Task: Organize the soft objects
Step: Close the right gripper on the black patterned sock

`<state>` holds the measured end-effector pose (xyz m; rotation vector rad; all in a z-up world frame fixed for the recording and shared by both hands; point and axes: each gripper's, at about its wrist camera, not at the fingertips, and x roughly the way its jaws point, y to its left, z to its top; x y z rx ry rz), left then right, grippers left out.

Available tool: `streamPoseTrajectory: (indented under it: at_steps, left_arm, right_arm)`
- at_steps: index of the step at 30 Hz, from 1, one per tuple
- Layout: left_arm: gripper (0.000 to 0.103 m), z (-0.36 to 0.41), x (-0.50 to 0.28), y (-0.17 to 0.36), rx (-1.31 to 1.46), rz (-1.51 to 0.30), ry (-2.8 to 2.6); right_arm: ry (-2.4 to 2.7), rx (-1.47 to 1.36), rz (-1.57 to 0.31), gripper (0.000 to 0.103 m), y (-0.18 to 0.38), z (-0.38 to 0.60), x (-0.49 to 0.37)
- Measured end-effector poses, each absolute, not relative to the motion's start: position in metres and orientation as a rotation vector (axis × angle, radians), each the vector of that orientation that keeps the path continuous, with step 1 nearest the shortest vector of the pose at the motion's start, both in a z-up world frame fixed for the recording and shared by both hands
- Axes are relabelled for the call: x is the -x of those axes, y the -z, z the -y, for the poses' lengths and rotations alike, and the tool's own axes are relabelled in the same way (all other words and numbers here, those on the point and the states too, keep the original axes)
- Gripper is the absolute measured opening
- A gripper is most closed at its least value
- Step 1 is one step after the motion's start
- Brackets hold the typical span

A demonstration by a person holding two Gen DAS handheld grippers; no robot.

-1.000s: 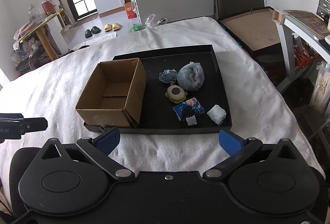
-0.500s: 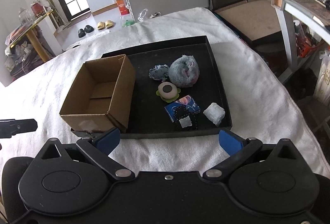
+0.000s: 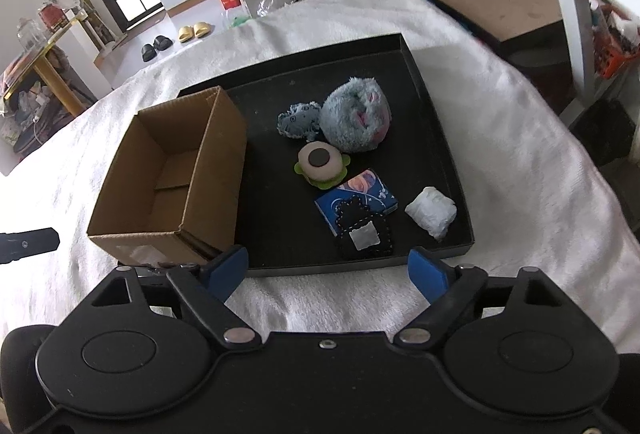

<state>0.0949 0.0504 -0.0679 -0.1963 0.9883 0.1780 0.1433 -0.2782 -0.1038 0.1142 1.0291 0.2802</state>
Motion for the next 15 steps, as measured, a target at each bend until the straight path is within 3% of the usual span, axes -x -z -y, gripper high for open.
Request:
streamPoseTrajectory:
  at_steps: [15]
  left_arm:
    - [0.055, -0.079, -0.134, 0.107, 0.258, -1.049, -0.246]
  right_arm:
    - [-0.259, -0.171, -1.135, 0.068, 0.153, 0.268, -0.191]
